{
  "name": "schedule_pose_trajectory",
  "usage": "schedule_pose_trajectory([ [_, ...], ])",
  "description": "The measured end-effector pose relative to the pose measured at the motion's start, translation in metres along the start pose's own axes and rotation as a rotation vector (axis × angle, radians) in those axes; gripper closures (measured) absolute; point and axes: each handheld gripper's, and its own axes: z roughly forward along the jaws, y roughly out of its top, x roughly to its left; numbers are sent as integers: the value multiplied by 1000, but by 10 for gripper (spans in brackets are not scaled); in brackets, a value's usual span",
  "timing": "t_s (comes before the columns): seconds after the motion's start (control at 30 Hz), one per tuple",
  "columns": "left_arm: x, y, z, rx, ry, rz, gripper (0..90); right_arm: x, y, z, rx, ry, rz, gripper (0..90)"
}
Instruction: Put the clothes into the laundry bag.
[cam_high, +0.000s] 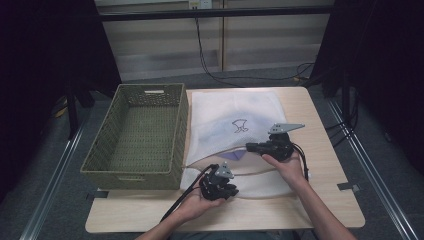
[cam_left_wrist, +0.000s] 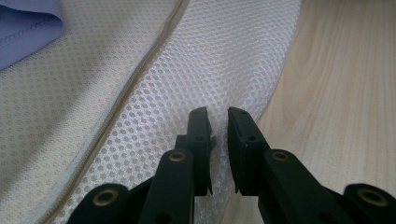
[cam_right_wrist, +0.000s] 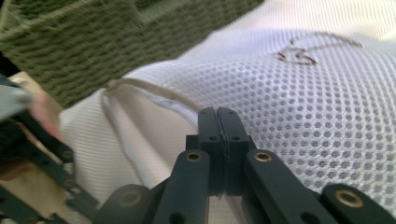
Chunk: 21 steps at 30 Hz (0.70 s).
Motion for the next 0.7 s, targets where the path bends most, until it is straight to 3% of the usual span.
schedule_pose_trajectory([
  [0.03, 0, 0, 0, 5, 5, 3, 793, 0, 0, 0, 0, 0, 0, 898],
  [0.07, 1, 1, -2, 26, 7, 38, 793, 6, 3, -6, -16, 1, -16, 898],
  [0.2, -1, 1, -1, 27, 21, 40, 794, 15, 5, -12, -30, -1, -32, 899],
  [0.3, -1, 0, -1, 23, 21, 34, 796, 20, 5, -14, -29, 5, -46, 899],
  [0.33, -1, 0, 0, 3, 15, 2, 797, 21, 5, -14, -28, 10, -45, 899],
  [0.5, 0, 1, 0, 13, 20, 16, 802, 27, 2, -14, -6, 16, -60, 899],
  [0.57, -2, 1, 3, -16, 24, -11, 802, 30, -4, -14, -1, 22, -55, 899],
  [0.6, -1, 1, 2, 1, 21, 9, 802, 31, -5, -14, 3, 22, -58, 899],
  [0.7, 0, 1, 2, 5, 21, 7, 802, 32, -9, -14, 23, 21, -60, 899],
])
